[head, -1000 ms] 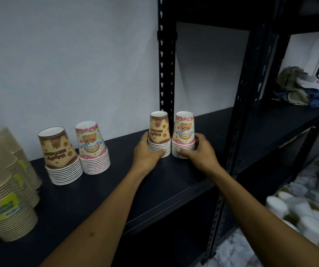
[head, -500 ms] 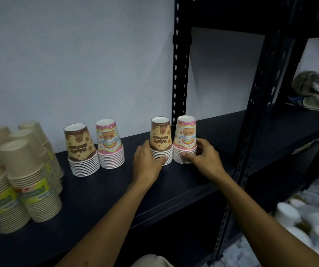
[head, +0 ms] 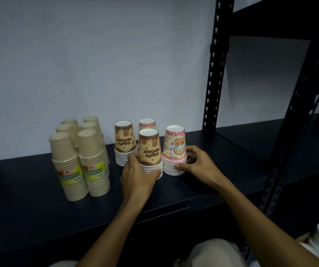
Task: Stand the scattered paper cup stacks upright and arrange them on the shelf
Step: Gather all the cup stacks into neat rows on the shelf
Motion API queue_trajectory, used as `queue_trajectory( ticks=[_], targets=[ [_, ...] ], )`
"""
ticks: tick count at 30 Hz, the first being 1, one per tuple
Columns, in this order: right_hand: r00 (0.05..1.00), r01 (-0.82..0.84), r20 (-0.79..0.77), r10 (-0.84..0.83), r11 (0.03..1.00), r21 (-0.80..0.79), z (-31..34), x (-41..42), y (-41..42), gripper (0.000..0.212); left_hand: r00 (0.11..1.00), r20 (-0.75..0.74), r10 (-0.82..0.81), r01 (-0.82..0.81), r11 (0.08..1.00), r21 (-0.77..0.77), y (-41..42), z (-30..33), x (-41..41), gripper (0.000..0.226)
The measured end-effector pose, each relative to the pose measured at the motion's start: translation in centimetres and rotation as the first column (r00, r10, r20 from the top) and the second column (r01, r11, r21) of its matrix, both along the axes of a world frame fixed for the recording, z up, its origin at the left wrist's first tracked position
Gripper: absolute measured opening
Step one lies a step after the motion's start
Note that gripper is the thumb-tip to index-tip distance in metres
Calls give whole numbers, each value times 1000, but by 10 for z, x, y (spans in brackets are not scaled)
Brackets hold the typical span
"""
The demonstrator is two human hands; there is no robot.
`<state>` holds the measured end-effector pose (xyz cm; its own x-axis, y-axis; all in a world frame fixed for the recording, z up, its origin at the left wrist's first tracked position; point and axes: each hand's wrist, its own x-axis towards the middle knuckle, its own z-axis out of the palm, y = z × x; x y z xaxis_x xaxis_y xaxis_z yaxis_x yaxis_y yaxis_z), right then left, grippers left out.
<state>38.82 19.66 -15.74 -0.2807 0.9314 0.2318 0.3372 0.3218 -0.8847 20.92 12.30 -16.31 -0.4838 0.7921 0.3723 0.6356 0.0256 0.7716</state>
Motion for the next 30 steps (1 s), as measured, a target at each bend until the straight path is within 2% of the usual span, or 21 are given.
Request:
queue_trajectory(
  ticks=[6,16,20,30],
  targets=[
    [995,-85,46,85,996,-3,3,-25,-3,59,994,-3,106,-107,994,-33,-12,1,-18,73],
    [998,-45,-32,47,998,50,-7,-45,-9,58,996,-16,87,-87,996,-35,-9,-5,-26,74],
    [1000,-18,-12,19,993,120,-11,-46,-12,61,997,-29,77,-78,996,-41,-8,-8,-28,74],
    [1000,-12,29,7,985,174,-12,-48,-17,62,997,-46,63,-66,997,-48,-10,-10,-27,76]
  ],
)
